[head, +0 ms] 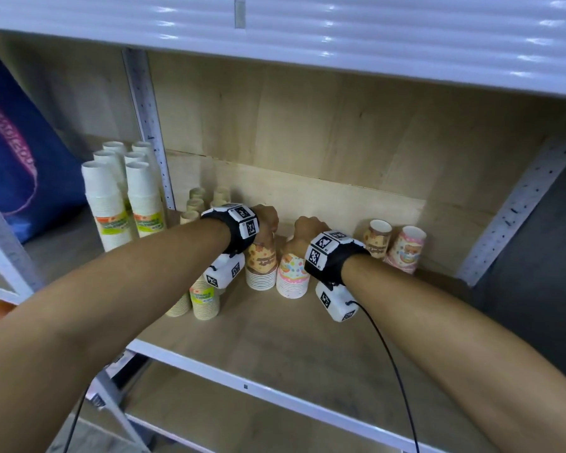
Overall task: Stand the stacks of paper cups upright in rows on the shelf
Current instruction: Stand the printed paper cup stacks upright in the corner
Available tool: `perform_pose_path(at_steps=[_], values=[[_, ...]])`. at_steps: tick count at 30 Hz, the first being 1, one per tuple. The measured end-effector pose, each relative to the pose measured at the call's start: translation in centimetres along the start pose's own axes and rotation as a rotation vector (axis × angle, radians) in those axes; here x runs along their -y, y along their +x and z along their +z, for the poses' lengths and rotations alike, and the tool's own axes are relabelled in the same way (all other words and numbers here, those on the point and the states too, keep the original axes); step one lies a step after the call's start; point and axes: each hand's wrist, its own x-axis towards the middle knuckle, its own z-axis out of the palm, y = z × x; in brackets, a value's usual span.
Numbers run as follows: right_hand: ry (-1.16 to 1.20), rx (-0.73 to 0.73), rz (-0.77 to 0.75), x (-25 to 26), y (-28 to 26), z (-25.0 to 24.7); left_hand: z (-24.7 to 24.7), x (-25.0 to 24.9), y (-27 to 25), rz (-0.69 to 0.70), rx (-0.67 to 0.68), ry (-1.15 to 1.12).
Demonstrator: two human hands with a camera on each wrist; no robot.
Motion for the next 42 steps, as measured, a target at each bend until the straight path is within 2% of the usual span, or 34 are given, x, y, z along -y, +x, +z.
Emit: perform_pose_path(at_steps=[10,14,26,30,34,42], values=[[0.081,0.003,0.050,-1.3,-1.5,-1.4,-0.7,-2.2,0.1,0.065,-0.028,0.022],[0.065,0.013,0.075,-3.9,-2.3,-3.2,-1.1,-4.9,0.6,0.143,-0.093,0.046],[0.009,0.073,0.309,-12.3,-4.5,-6.9,-0.6,-13.0,2.6,0.319,-0.049,0.025],[-0.014,0.009,0.289,-16.0,-4.8,-6.4,0.1,-15.6,3.3,0.383,-0.052,0.027],[-0.027,-0.064,0.244,-17.4,-7.0,-6.8,0.8,-18.0,3.9,0.423,-0.034,0.041],[0.079,-0.089,0.251,-19.9,-7.0,-6.4,1.7,-19.9,5.2,0.415,-0.045,0.032]])
